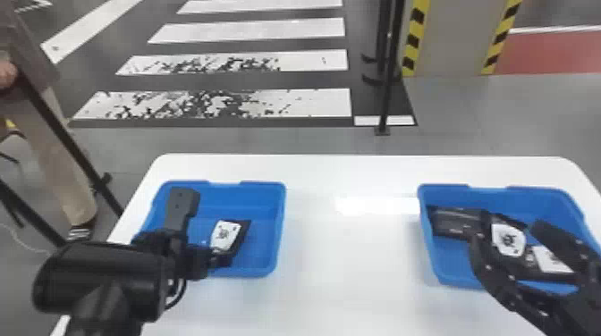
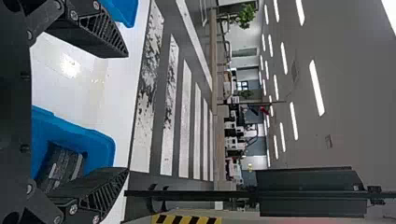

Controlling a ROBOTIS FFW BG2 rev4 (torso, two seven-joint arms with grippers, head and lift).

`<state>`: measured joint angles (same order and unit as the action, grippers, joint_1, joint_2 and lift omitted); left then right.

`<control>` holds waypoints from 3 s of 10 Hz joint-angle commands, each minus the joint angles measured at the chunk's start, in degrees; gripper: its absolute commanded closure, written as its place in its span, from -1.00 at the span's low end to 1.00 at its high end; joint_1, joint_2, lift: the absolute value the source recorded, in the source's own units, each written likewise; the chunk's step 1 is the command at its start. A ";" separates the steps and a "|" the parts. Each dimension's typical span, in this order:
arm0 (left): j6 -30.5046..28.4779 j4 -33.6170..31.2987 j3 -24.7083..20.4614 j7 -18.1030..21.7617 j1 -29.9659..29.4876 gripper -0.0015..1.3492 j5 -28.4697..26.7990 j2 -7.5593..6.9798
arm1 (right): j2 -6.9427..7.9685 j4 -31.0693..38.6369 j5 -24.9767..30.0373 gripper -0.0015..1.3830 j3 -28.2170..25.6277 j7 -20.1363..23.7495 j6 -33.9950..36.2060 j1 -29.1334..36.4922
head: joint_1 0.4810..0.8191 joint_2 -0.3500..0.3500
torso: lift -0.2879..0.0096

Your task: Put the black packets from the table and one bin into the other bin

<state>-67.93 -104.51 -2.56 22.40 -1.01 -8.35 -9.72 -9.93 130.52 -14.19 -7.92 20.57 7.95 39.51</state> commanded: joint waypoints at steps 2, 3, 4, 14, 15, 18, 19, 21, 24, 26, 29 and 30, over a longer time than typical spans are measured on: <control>3.11 0.10 -0.07 0.01 -0.53 0.80 0.12 0.14 | 0.00 -0.09 -0.21 -0.76 -0.07 0.00 -0.22 0.00 | 0.27 0.31 | 0.20; 4.65 -0.18 -0.18 0.01 -0.67 0.80 0.58 0.23 | 0.00 -0.23 -0.43 -0.76 -0.07 0.00 -0.22 0.14 | 0.27 0.30 | 0.20; 5.78 -1.45 -0.30 0.01 -1.10 0.80 2.06 0.23 | 0.00 -0.37 -0.55 -0.76 -0.07 0.00 -0.22 0.14 | 0.27 0.29 | 0.20; 17.45 -28.03 1.65 -0.78 -17.13 0.80 14.17 2.87 | -2.55 -0.65 -14.03 -0.77 7.81 5.27 27.91 -25.87 | 0.27 0.24 | 0.20; 17.59 -28.17 3.70 -0.78 -17.13 0.80 15.55 2.43 | -3.16 -3.47 -16.66 -0.77 10.21 5.54 29.17 -29.25 | 0.27 0.24 | 0.20; 18.58 -29.29 6.33 -0.34 -16.85 0.80 18.63 1.72 | -4.04 -9.51 -18.49 -0.76 15.92 5.98 31.42 -35.71 | 0.27 0.21 | 0.20; 18.86 -29.86 6.90 -0.16 -16.70 0.80 19.32 1.64 | -4.13 -11.62 -19.06 -0.76 17.86 6.06 31.56 -37.54 | 0.27 0.23 | 0.20; 19.14 -30.70 7.82 0.01 -16.56 0.80 20.00 1.37 | -4.30 -15.00 -19.40 -0.70 20.84 6.50 30.16 -40.07 | 0.27 0.26 | 0.20; 19.00 -30.98 8.39 0.10 -16.56 0.80 20.23 1.20 | -4.74 -19.36 -21.34 0.86 24.03 7.30 28.75 -43.17 | 0.27 0.29 | 0.20; 18.86 -30.98 7.47 0.10 -16.70 0.80 19.89 1.37 | -4.66 -19.78 -23.74 0.85 24.49 6.68 28.89 -42.61 | 0.27 0.34 | 0.20; 19.42 -30.98 7.36 0.10 -16.85 0.80 19.89 1.37 | -4.66 -19.36 -23.29 0.86 24.61 6.68 28.47 -42.46 | 0.27 0.39 | 0.20; 19.56 -30.98 6.90 0.10 -16.85 0.79 20.57 1.37 | -4.66 -19.36 -23.63 0.86 24.49 6.59 27.35 -42.46 | 0.27 0.39 | 0.20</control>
<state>-48.50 -135.50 4.57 22.50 -17.81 11.89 -8.34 -14.59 111.13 -37.63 16.65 27.20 35.87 -2.95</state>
